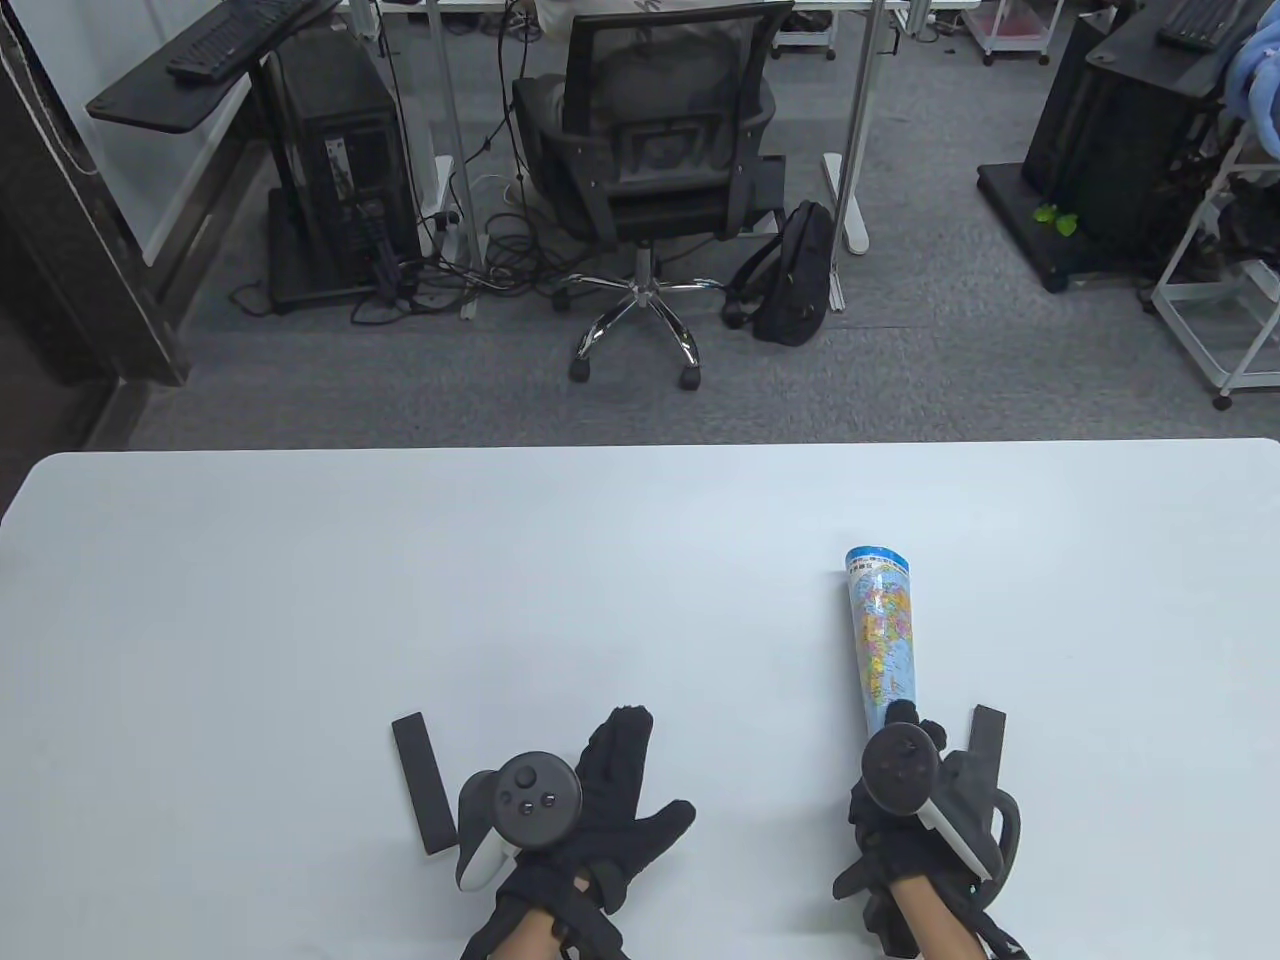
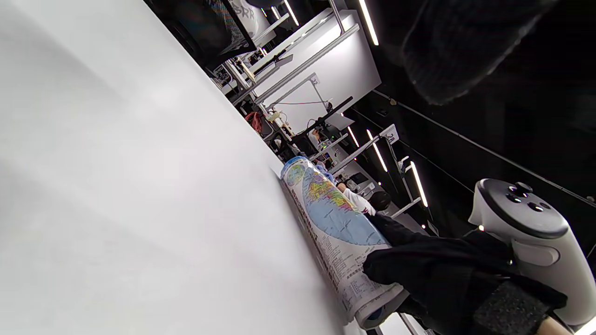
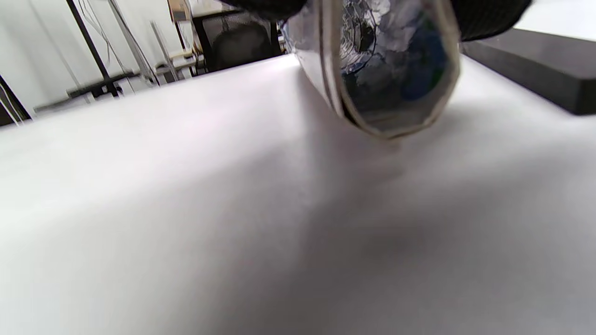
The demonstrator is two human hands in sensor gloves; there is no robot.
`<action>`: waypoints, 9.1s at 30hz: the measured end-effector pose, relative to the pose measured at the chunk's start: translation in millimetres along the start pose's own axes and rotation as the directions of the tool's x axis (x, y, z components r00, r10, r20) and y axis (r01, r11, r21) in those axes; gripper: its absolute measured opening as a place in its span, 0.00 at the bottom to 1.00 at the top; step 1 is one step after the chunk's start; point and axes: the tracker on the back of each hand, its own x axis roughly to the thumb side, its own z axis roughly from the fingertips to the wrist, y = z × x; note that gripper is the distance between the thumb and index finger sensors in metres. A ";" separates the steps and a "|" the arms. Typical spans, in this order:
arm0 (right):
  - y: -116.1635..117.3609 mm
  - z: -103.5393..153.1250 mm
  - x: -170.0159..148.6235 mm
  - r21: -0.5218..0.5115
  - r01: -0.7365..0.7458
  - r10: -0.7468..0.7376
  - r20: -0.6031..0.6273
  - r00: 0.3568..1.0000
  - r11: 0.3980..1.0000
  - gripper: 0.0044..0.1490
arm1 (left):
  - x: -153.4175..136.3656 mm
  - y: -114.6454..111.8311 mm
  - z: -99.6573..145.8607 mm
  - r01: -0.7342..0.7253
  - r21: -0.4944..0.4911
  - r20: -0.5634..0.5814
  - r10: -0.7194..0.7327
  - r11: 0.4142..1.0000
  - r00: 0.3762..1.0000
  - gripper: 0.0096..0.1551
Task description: Unroll map and secure with paperweights
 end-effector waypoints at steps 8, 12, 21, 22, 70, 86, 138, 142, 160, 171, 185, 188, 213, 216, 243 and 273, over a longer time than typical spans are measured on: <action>-23.3 19.9 7.5 -0.029 0.493 -0.470 0.257 0.845 0.870 0.44 | -0.2 -0.3 0.6 -0.097 0.028 0.013 0.096 0.995 0.995 0.53; -15.5 23.2 23.3 0.228 0.716 -0.740 0.360 0.568 0.660 0.45 | -4.6 -2.8 0.6 -0.219 0.031 0.005 0.219 0.975 0.976 0.52; 12.6 32.4 56.9 0.514 0.681 -0.852 0.359 0.382 0.522 0.47 | -21.7 -20.0 -1.8 -0.534 -0.021 -0.090 0.530 0.845 0.843 0.52; 15.3 33.0 59.5 0.533 0.669 -0.855 0.358 0.376 0.518 0.48 | -22.2 -22.7 -2.3 -0.558 -0.032 -0.100 0.553 0.829 0.827 0.52; 39.2 23.7 55.4 0.583 0.623 -0.843 0.237 0.484 0.521 0.54 | 9.0 -34.8 -7.7 -0.363 0.028 -0.034 0.364 0.931 0.931 0.46; 18.3 21.3 42.0 0.402 0.683 -0.792 0.313 0.523 0.610 0.53 | 14.2 -13.6 -5.5 -0.211 0.205 -0.105 0.236 0.956 0.966 0.44; 47.8 1.1 31.7 0.563 -0.036 -0.133 0.255 0.958 0.825 0.37 | 16.4 -15.7 -10.8 0.573 -0.280 -0.219 -0.633 0.770 0.743 0.42; 46.6 -1.0 24.4 0.565 0.012 -0.168 0.225 0.960 0.825 0.37 | -1.9 -15.8 -7.0 0.488 -0.333 -0.318 -0.583 0.807 0.748 0.51; 42.2 -2.4 21.3 0.541 -0.006 -0.125 0.206 0.971 0.841 0.39 | 25.8 -13.2 -12.5 0.750 -0.238 -0.072 -0.781 0.617 0.620 0.35; 30.9 -11.2 -3.3 0.496 0.029 -0.087 0.093 0.992 0.868 0.40 | -10.2 8.2 -2.3 0.529 -0.285 -0.335 -0.600 0.800 0.727 0.42; 42.9 -7.3 9.3 0.496 -0.146 0.074 0.162 0.984 0.856 0.38 | -18.2 -13.8 -9.4 0.587 -0.330 -0.343 -0.673 0.740 0.655 0.50; 42.6 -8.3 9.0 0.494 -0.151 0.083 0.156 0.984 0.856 0.38 | -15.7 -11.2 -9.9 0.592 -0.322 -0.332 -0.674 0.739 0.660 0.49; 29.8 -13.1 -13.3 0.488 -0.079 0.063 0.049 0.997 0.869 0.41 | -46.4 15.5 -2.8 0.537 -0.384 -0.436 -0.661 0.751 0.611 0.42; 30.4 -12.9 -13.7 0.496 -0.078 0.064 0.046 0.997 0.865 0.42 | -45.3 11.8 -5.8 0.565 -0.401 -0.423 -0.693 0.721 0.584 0.44; 26.1 -16.6 -20.3 0.499 -0.036 0.016 0.045 0.999 0.866 0.47 | 25.4 -98.7 -131.6 0.575 -0.539 -0.276 -0.774 0.615 0.569 0.47; -59.5 -19.5 -72.0 0.254 0.373 -0.380 -0.023 0.925 0.892 0.45 | 13.3 -139.5 -145.2 0.255 -0.670 -0.320 -0.581 0.697 0.749 0.50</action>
